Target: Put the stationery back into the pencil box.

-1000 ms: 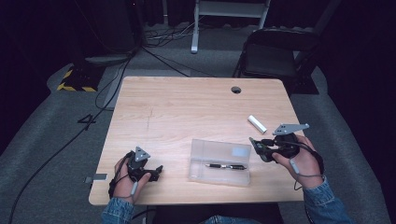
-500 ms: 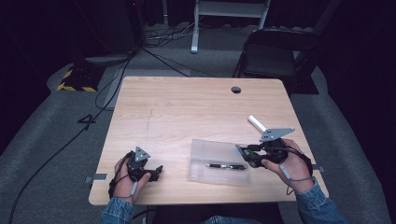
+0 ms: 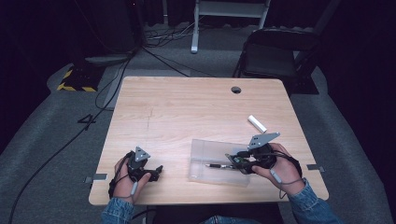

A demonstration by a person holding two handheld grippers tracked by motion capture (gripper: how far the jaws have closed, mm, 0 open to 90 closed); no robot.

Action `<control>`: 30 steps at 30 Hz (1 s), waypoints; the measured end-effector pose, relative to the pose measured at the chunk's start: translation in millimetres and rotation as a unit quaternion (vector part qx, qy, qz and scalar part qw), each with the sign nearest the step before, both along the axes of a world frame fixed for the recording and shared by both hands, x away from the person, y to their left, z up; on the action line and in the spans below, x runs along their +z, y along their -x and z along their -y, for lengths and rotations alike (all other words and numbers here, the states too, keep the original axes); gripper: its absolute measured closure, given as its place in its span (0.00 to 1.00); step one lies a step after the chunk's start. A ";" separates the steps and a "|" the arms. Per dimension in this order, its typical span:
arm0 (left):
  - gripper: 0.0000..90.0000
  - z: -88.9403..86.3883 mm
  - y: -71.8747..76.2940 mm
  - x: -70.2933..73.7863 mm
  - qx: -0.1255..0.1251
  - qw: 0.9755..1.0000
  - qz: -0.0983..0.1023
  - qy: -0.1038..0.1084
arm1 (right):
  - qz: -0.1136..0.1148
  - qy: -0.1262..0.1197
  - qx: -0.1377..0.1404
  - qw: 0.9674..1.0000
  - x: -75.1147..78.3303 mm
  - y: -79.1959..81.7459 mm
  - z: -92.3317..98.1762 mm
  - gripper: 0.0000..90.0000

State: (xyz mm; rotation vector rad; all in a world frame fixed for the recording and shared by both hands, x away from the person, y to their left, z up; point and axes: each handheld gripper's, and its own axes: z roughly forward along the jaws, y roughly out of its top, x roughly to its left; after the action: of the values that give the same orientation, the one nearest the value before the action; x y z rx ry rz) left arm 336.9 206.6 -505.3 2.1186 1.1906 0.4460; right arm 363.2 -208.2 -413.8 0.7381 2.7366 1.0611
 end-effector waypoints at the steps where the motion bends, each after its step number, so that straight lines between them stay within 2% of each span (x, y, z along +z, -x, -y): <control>1: 0.12 0.0 0.0 0.0 0.000 1.000 0.000 0.000 | -0.003 0.001 0.004 1.000 -1.6 -0.1 -1.1 0.59; 7: 0.12 0.0 0.0 0.0 0.000 1.000 0.000 0.000 | -0.009 0.009 0.020 1.000 -10.0 -0.6 -7.0 0.59; 14: 0.12 0.0 0.0 0.0 0.000 1.000 0.000 0.000 | -0.011 0.032 0.045 0.998 -21.8 -1.8 -13.2 0.59; 21: 0.12 0.0 0.1 0.0 0.000 1.000 0.000 0.000 | -0.016 0.050 0.055 0.997 -30.4 -3.7 -14.7 0.59; 30: 0.12 -0.1 0.2 0.1 -0.002 1.000 0.000 -0.001 | -0.011 0.078 0.072 0.994 -39.2 -4.8 -16.1 0.59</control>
State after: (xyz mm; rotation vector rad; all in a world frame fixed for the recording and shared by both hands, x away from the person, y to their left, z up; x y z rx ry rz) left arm 336.7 206.8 -505.2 2.1214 1.1873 0.4456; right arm 368.1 -192.1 -453.1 0.5405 2.8884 0.8553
